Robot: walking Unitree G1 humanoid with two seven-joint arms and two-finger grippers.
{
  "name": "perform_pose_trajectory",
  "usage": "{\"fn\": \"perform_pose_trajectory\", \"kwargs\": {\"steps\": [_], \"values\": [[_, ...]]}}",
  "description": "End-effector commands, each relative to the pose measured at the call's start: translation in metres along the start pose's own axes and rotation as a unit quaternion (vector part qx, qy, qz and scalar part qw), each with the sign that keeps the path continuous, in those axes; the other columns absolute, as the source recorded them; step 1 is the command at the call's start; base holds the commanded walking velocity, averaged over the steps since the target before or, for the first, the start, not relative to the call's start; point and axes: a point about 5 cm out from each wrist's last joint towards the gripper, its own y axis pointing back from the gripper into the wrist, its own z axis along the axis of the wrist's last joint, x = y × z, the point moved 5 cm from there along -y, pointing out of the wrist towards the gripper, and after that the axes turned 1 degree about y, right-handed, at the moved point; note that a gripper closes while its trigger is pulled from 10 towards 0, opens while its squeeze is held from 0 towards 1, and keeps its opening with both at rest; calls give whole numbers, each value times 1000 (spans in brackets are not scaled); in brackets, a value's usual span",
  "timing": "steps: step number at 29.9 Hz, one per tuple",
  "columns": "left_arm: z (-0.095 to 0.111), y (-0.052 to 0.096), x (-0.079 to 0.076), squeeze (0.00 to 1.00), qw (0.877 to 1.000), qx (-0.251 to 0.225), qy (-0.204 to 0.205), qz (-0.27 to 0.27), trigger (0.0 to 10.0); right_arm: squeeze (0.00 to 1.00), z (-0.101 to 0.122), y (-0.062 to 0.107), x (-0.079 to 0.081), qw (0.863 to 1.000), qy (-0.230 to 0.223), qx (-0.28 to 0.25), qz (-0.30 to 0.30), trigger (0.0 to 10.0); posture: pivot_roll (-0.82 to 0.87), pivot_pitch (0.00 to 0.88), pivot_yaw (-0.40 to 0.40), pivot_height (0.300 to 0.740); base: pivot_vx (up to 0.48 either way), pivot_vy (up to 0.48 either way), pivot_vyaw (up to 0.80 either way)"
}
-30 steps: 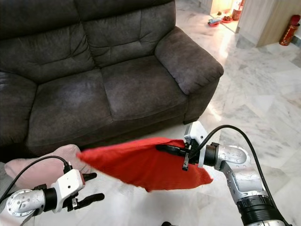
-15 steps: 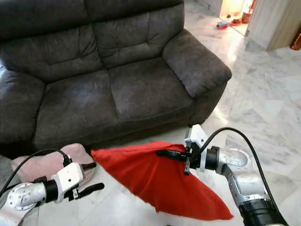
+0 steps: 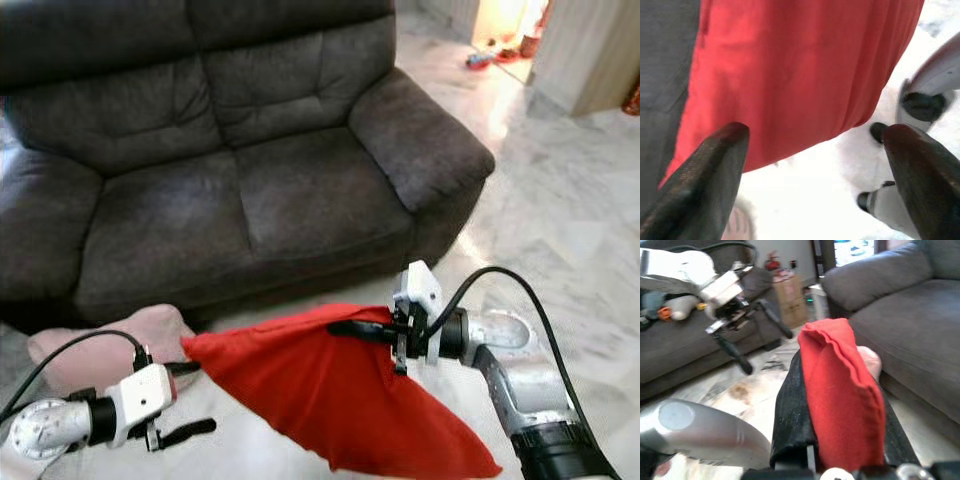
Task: Move the pillow to the sofa from floor
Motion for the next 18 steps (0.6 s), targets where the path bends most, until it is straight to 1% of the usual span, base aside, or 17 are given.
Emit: {"fn": "perform_pose_trajectory", "kwargs": {"steps": [1, 4, 7, 8, 15, 17, 18], "values": [[-1, 5, 10, 1000, 1000, 1, -6, 21, 10000, 0, 31, -4, 9, 997, 54, -48, 36, 10000, -44, 54, 63, 740, 0, 0, 0], [3, 6, 14, 1000, 999, -6, -14, 31, 10000, 0, 26, -6, 14, 996, 50, -41, 54, 10000, -39, 58, 62, 740, 0, 0, 0], [3, 7, 17, 1000, 999, -8, -17, 39, 10000, 0, 26, -6, 16, 996, 48, -39, 59, 10000, -39, 60, 62, 740, 0, 0, 0], [3, 8, 18, 0, 999, -8, -19, 41, 10000, 0, 25, -6, 17, 996, 48, -38, 63, 10000, -37, 62, 64, 740, 0, 0, 0], [-3, 15, 24, 0, 999, 2, -23, 42, 10000, 0, 23, -5, 23, 995, 50, -33, 83, 10000, -33, 72, 64, 740, 0, 0, 0], [-5, 16, 22, 0, 999, 6, -18, 32, 10000, 0, 23, -5, 23, 995, 48, -34, 83, 10000, -34, 75, 66, 740, 0, 0, 0], [-9, 19, 19, 0, 999, 14, -18, 22, 10000, 0, 24, -4, 23, 995, 48, -35, 84, 10000, -33, 74, 66, 740, 0, 0, 0]]}}
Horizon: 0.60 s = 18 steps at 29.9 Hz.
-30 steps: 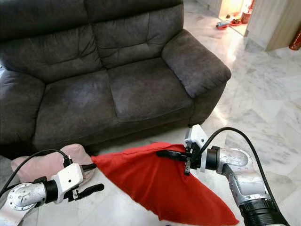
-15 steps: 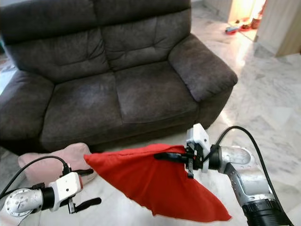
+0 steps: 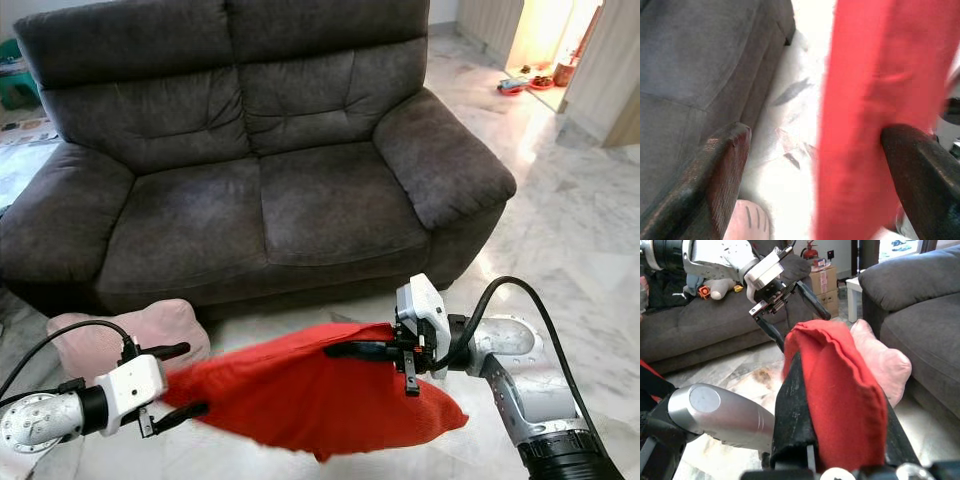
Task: Move the pillow to the sofa from floor
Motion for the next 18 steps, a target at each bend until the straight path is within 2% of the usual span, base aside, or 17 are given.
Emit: {"fn": "perform_pose_trajectory", "kwargs": {"steps": [1, 5, 10, 15, 18], "values": [[-8, 9, 3, 0, 1000, 16, 3, -3, 10000, 0, 26, -5, 6, 998, 48, -38, 30, 10000, -33, 74, 66, 740, 0, 0, 0], [-17, 15, -1, 0, 999, 34, 14, -24, 10000, 0, 27, -4, 7, 998, 48, -40, 33, 10000, -34, 77, 68, 740, 0, 0, 0], [-22, 18, -25, 0, 993, 44, 60, -92, 10000, 0, 27, -4, 7, 997, 50, -40, 32, 10000, -35, 78, 66, 740, 0, 0, 0], [-19, 18, -26, 0, 992, 34, 73, -93, 10000, 0, 27, -3, 6, 998, 49, -39, 29, 10000, -37, 79, 64, 740, 0, 0, 0], [-8, 18, -21, 0, 990, 6, 110, -86, 10000, 0, 26, -3, 5, 998, 46, -39, 28, 10000, -29, 80, 61, 740, 0, 0, 0]]}}
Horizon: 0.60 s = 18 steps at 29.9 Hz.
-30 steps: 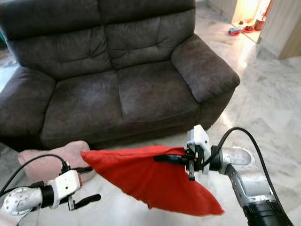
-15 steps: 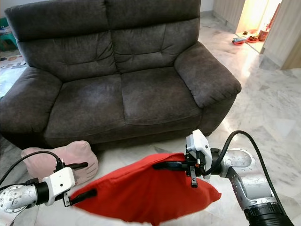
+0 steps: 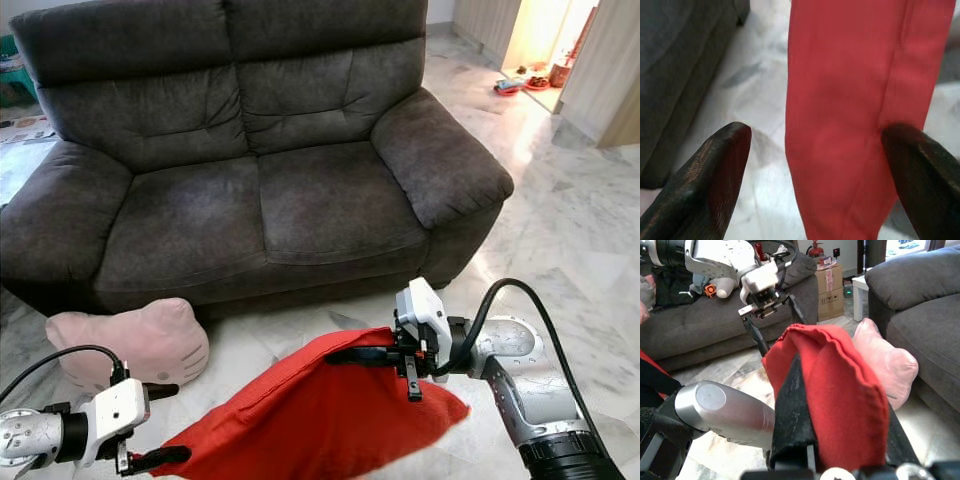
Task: Move the pillow to the sofa from floor
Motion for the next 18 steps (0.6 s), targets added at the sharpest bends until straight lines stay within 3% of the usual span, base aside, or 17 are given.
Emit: {"fn": "perform_pose_trajectory", "kwargs": {"steps": [1, 5, 11, 18], "values": [[2, 6, -1, 0, 1000, -3, 22, -9, 10000, 0, 26, -4, 3, 998, 48, -39, 18, 10000, -29, 79, 62, 740, 0, 0, 0], [-4, 7, -12, 0, 999, 13, 26, -38, 10000, 0, 27, -6, 2, 998, 49, -40, 20, 10000, -30, 78, 62, 740, 0, 0, 0], [-3, 7, -14, 0, 998, 13, 28, -46, 10000, 0, 28, -5, 2, 998, 49, -40, 21, 10000, -31, 79, 60, 740, 0, 0, 0], [9, 9, -39, 0, 992, 19, 12, -122, 10000, 0, 25, -6, 1, 998, 45, -41, 19, 10000, -27, 79, 59, 740, 0, 0, 0]]}}
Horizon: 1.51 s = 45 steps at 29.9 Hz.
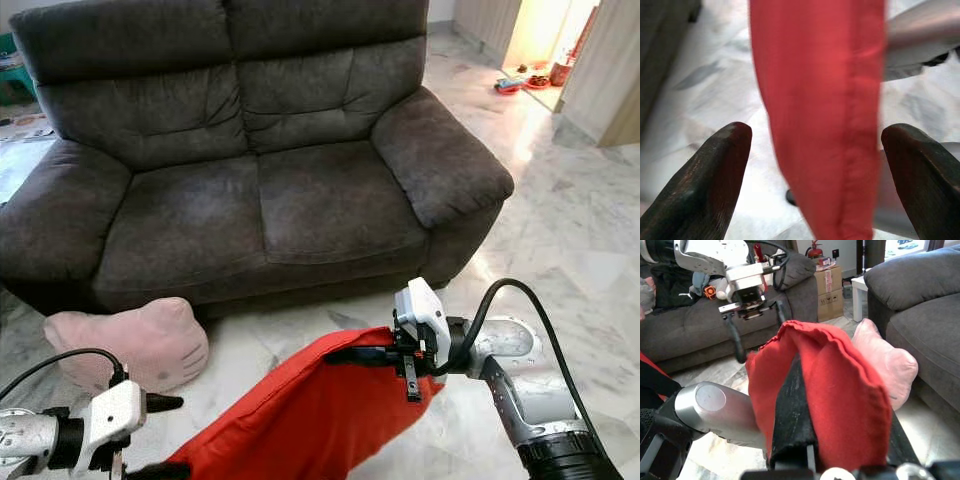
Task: Move the pillow to the sofa from floor
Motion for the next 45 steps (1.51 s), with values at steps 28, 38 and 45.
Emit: {"fn": "perform_pose_trajectory", "kwargs": {"steps": [28, 38, 45], "values": [[-13, -12, 31, 0, 992, -14, -46, 119, 10000, 0, 27, -9, 7, 997, 49, -36, 37, 10000, -38, 81, 55, 740, 0, 0, 0], [-16, -7, 34, 0, 989, -10, -71, 129, 10000, 0, 25, -10, 6, 998, 45, -37, 36, 10000, -34, 83, 55, 740, 0, 0, 0], [-42, -13, 10, 0, 997, 25, -22, 70, 10000, 0, 27, -10, 5, 998, 48, -38, 34, 10000, -38, 84, 57, 740, 0, 0, 0]]}}
